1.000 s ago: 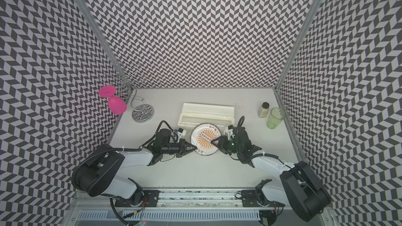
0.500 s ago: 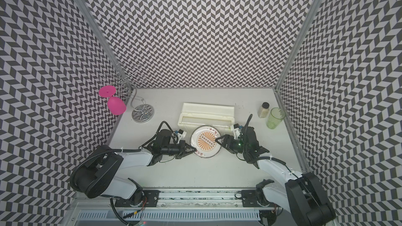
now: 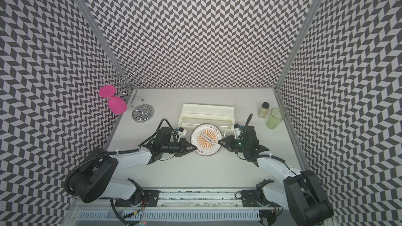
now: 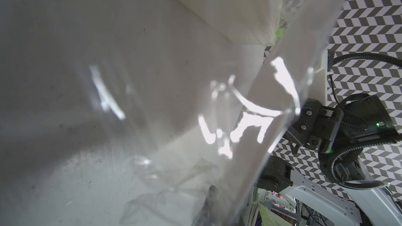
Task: Wrap the plate with plastic wrap
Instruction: Pick up the plate at the center of the board.
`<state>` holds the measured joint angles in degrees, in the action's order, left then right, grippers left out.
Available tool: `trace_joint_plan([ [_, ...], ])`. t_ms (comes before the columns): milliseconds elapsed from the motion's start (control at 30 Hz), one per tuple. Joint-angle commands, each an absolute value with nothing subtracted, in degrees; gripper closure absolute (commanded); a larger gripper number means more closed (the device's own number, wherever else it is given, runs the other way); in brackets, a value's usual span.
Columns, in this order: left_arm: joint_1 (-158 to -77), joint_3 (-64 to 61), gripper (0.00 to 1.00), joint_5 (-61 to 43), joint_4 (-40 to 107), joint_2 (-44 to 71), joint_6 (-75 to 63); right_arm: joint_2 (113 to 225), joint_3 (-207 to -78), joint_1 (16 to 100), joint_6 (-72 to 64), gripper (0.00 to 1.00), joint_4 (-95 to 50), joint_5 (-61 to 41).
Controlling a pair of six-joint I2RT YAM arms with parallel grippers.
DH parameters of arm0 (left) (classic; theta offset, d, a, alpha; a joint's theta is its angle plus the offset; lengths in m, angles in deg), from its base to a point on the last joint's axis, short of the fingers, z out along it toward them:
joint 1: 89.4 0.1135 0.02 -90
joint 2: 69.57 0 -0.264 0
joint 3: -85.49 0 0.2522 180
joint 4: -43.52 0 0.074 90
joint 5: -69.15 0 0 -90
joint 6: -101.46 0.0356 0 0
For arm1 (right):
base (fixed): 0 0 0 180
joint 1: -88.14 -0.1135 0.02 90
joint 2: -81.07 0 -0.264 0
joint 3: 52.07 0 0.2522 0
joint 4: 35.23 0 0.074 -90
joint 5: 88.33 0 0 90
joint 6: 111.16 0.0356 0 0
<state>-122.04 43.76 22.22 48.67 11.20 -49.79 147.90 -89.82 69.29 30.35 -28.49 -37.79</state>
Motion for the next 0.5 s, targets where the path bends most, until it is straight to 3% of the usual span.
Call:
trace_joint_plan([
  [0, -121.99, 39.36, 1.00, 24.94, 46.63, 8.38, -47.12, 147.25, -95.11, 69.87, 32.82, 0.93, -32.74, -36.81],
  [100, -120.75, 35.25, 1.00, 25.07, 42.79, 6.77, -46.61, 147.50, -99.77, 71.52, 31.83, 1.00, -30.31, -36.05],
  [333, -119.63, 24.53, 1.00, 24.53, 33.59, 3.96, -43.17, 148.05, -111.52, 74.49, 27.68, 1.00, -23.56, -35.26],
  [467, -120.27, 25.39, 1.00, 23.25, 31.27, 1.23, -42.79, 146.76, -111.41, 74.41, 27.56, 1.00, -21.87, -36.80],
])
